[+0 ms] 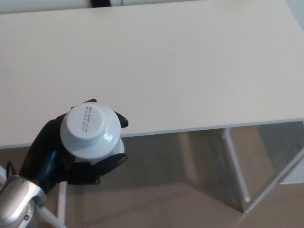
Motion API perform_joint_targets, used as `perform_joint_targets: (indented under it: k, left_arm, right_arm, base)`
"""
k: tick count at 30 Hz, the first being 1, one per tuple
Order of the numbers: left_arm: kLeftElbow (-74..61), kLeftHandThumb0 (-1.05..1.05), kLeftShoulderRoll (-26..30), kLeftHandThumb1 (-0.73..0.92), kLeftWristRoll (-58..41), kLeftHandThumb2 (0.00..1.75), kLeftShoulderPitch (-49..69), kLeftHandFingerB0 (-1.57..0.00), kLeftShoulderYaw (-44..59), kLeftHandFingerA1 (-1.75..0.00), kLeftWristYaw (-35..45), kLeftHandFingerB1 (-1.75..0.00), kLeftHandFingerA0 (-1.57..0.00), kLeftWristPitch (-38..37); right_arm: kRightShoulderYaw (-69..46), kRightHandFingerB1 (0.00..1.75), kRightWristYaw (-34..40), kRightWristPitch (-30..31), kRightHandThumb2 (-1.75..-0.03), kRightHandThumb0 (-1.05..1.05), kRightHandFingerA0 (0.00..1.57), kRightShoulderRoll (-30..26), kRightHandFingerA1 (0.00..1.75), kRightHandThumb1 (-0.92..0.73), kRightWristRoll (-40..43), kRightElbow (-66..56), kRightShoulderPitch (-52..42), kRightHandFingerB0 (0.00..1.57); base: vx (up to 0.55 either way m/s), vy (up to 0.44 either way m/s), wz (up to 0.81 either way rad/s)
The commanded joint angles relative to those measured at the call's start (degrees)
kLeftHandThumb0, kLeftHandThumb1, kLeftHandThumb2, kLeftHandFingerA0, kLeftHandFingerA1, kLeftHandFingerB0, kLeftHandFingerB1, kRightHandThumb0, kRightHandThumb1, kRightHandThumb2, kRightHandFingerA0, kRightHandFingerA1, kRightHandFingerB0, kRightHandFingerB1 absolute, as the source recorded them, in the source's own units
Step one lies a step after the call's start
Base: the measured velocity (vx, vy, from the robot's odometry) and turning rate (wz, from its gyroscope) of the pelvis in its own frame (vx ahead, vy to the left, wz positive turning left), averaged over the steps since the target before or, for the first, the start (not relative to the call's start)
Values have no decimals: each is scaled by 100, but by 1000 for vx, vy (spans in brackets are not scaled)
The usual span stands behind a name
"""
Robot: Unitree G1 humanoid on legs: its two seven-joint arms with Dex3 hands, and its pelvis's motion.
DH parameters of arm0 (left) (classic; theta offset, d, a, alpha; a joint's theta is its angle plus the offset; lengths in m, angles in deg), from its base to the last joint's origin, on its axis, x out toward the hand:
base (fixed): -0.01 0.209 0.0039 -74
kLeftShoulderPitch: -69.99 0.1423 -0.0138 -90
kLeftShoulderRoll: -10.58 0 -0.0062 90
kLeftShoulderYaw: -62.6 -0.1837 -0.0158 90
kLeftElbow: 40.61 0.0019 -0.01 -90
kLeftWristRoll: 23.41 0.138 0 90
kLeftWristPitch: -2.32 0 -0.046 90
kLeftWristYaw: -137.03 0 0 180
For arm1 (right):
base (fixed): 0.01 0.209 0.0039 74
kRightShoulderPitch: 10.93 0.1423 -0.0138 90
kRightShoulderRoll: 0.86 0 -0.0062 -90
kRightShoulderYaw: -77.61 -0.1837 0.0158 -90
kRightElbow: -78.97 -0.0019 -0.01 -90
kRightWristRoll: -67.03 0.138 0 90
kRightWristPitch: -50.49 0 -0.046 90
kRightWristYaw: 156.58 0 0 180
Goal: The robot picks up a bottle from a person using its left hand and walk towards the table in frontand put the bottle on the table.
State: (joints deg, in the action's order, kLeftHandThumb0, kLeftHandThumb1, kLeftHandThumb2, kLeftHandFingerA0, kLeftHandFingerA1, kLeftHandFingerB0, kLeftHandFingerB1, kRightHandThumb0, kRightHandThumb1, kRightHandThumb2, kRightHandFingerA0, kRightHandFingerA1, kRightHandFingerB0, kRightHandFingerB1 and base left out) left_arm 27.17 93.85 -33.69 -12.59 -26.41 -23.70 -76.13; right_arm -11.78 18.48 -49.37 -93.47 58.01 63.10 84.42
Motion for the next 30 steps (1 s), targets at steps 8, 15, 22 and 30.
perform_joint_targets:
  k: [8, 15, 22, 30]
  left_arm:
    - [-61, -20, 5, 64, -184, 91, -34, -80, 45, -143, -11, -115, -97, 88]
    - [-47, -18, 27, 61, -81, 98, -396, -79, 4, -144, -104, -118, -97, 199]
    - [639, -9, -192, 73, -78, 89, -1963, -79, 7, -149, -499, -121, -99, 1044]
    - [2870, -5, -612, 77, -109, 76, -4219, -70, 372, -158, -904, -119, -89, 1384]
  right_arm:
    - [5, 42, -24, 44, -60, -40, 74, -66, 49, -66, -30, 19, -2, 58]
    - [-20, 42, -2, 106, -60, -41, 78, -57, 50, -66, -4, 19, 3, 58]
    - [-17, 42, -22, 52, -61, -40, 75, -11, 49, -66, -9, 1, -64, 57]
    - [51, 42, 31, 50, -61, -41, 77, -2, 49, -68, -49, -23, -29, 58]
  base:
    - [13, 20, 4]
    - [0, 0, 0]
    - [0, 0, 0]
    - [0, 0, 0]
